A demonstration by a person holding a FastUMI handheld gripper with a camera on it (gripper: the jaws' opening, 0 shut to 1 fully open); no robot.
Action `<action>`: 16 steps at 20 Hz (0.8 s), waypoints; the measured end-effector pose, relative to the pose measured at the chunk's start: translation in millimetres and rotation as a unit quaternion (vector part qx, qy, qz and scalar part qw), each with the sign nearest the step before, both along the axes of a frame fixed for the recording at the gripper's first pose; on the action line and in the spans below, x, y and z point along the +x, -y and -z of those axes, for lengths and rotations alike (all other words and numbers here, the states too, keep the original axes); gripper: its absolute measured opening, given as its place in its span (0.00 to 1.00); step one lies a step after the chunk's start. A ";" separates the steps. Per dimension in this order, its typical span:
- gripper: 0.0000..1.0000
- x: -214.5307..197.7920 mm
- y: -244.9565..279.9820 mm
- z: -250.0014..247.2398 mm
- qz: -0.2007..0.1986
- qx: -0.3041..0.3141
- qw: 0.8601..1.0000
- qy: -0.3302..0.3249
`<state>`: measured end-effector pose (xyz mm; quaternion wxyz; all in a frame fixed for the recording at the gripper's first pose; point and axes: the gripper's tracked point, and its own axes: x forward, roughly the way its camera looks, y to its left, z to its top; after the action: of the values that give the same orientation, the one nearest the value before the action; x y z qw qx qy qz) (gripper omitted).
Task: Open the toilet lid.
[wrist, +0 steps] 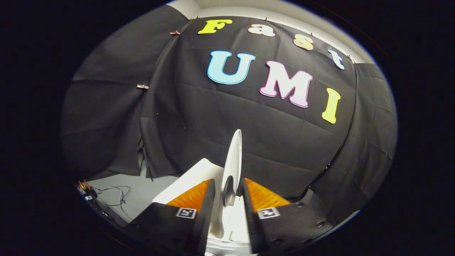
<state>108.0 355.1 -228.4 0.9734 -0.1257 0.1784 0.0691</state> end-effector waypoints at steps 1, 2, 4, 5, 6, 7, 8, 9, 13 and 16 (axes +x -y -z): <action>0.71 1.4 -2.8 -7.5 -0.008 0.010 1.000 0.005; 0.85 -2.2 0.4 -20.2 -0.009 0.021 1.000 0.011; 0.98 -5.9 7.2 -42.2 -0.018 0.053 0.998 0.022; 0.98 -9.3 13.9 -54.0 -0.020 0.064 0.997 0.028; 0.98 -12.8 20.8 -65.9 -0.023 0.074 0.996 0.033; 0.99 -16.2 25.6 -78.2 -0.029 0.083 0.995 0.038; 0.99 -21.2 31.2 -87.2 -0.038 0.090 0.994 0.038; 0.98 -26.0 38.1 -96.6 -0.047 0.097 0.993 0.039; 0.98 -47.2 88.8 -137.0 -0.060 0.117 0.990 0.056; 0.98 -64.9 138.9 -161.2 -0.057 0.113 0.989 0.074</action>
<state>43.1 216.2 -67.1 0.9864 -0.0293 0.0894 0.1351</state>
